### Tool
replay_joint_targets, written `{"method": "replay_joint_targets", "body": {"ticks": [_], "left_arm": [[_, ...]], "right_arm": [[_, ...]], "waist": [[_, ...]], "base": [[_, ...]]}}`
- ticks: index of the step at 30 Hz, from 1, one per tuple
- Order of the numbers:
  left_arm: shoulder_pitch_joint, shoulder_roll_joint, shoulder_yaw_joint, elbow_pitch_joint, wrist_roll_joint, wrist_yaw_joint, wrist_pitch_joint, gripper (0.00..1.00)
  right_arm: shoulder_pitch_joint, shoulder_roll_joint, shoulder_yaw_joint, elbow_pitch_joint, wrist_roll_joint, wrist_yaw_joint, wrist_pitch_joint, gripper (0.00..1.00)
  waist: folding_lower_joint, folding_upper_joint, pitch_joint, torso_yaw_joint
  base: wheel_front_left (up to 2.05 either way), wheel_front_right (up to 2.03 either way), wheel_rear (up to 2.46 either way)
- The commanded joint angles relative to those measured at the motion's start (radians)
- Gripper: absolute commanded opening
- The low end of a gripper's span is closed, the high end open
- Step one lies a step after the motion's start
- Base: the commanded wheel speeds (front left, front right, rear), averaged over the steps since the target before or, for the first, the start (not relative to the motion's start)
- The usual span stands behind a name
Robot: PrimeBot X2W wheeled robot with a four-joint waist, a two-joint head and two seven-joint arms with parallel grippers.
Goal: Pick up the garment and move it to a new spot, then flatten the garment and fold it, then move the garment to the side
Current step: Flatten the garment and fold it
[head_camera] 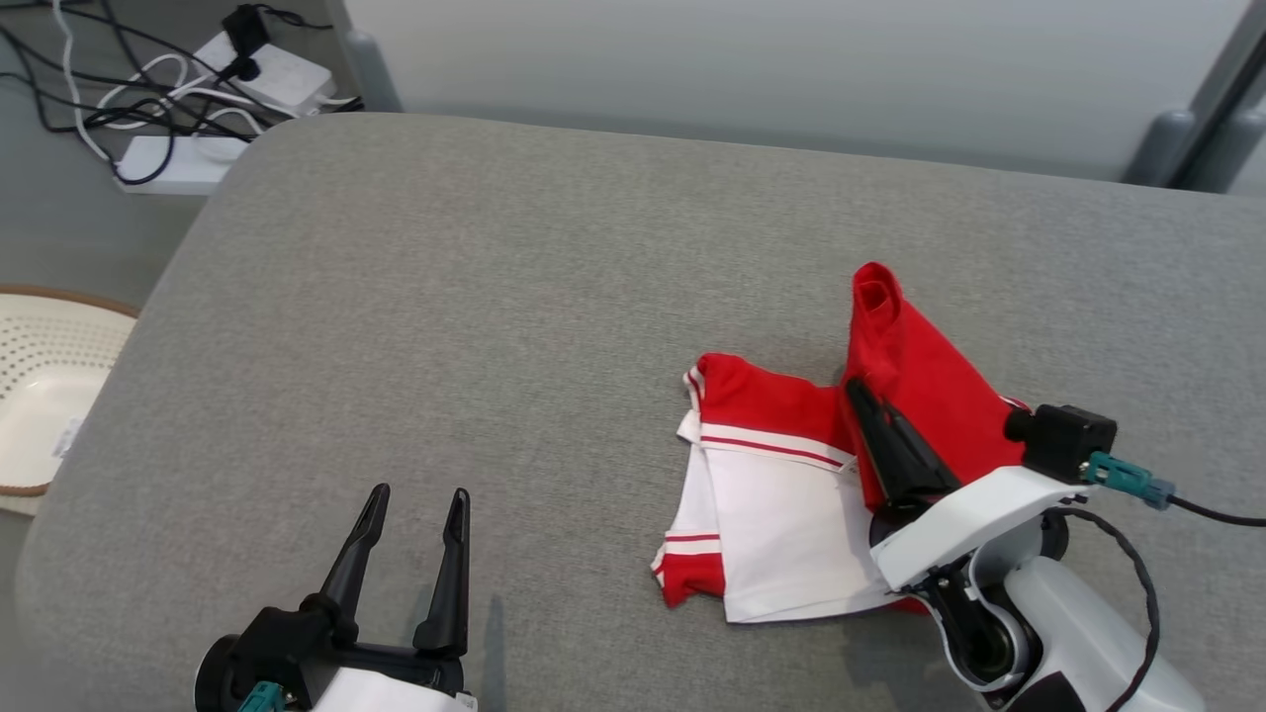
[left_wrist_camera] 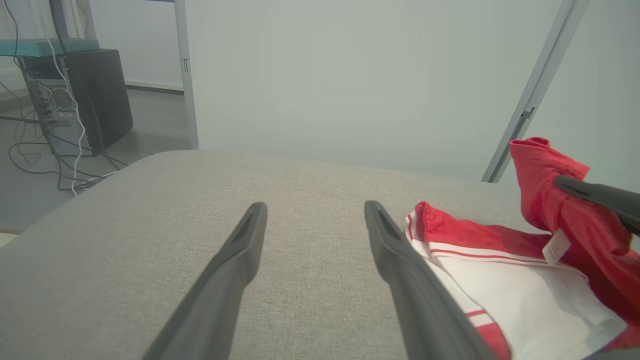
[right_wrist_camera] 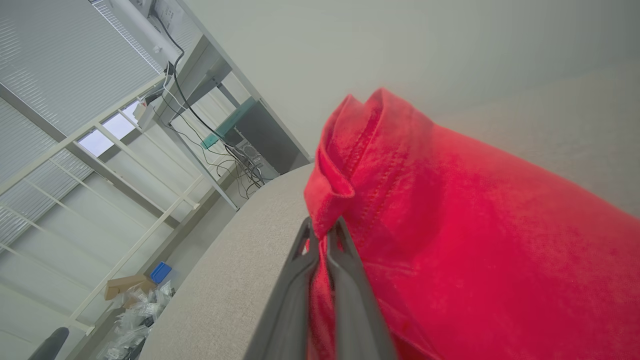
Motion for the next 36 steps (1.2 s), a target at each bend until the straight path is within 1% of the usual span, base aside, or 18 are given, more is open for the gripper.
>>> {"method": "replay_joint_targets", "body": {"ticks": [1,10,18,19,20,21,26,30,33,36], "left_arm": [[-0.041,0.002,0.027,-0.022,-0.013,0.009,-0.005,1.0],[-0.039,0.002,0.017,-0.013,-0.018,0.011,-0.005,1.0],[-0.032,0.002,0.006,-0.016,-0.022,0.014,-0.005,1.0],[-0.033,0.002,0.005,-0.016,-0.023,0.015,-0.005,1.0],[-0.033,0.002,0.004,-0.016,-0.024,0.015,-0.005,1.0],[-0.035,0.002,0.002,-0.016,-0.025,0.016,-0.005,1.0],[-0.041,0.002,-0.009,-0.015,-0.028,0.019,-0.005,1.0],[-0.041,0.002,-0.013,-0.012,-0.032,0.023,-0.005,1.0],[-0.041,0.002,-0.011,-0.012,-0.03,0.026,-0.005,1.0],[-0.036,0.002,0.0,-0.017,-0.027,0.03,-0.005,1.0]], "right_arm": [[-0.014,0.012,0.02,-0.017,-0.012,0.0,0.003,0.0],[-0.011,0.063,0.069,0.031,-0.025,0.0,0.007,0.0],[-0.008,0.09,0.104,0.098,-0.019,0.0,0.003,0.0],[-0.009,0.094,0.109,0.108,-0.015,0.0,0.002,0.17],[-0.011,0.099,0.112,0.117,-0.008,0.0,0.001,0.41],[-0.013,0.103,0.118,0.126,-0.002,0.0,0.0,1.0],[-0.02,0.117,0.152,0.141,0.032,0.0,0.001,1.0],[-0.025,0.122,0.194,0.114,0.072,0.0,0.001,1.0],[-0.035,0.099,0.201,0.086,0.068,0.0,-0.016,1.0],[-0.05,0.056,0.168,0.075,-0.002,0.0,-0.031,1.0]], "waist": [[0.0,0.0,0.0,0.026],[0.0,0.0,-0.005,0.086],[0.0,0.0,-0.004,0.103],[0.0,0.0,-0.003,0.104],[0.0,0.0,-0.002,0.104],[0.0,0.0,-0.001,0.104],[0.0,0.0,0.003,0.106],[0.0,0.0,0.001,0.104],[0.0,0.0,-0.004,0.1],[0.0,0.0,-0.012,0.086]], "base": [[0.0,0.0,0.0],[0.0,0.0,0.0],[0.0,0.0,0.0],[0.0,0.0,0.0],[0.0,0.0,0.0],[0.0,0.0,0.0],[0.0,0.0,0.0],[0.0,0.0,0.0],[0.0,0.0,0.0],[0.0,0.0,0.0]]}}
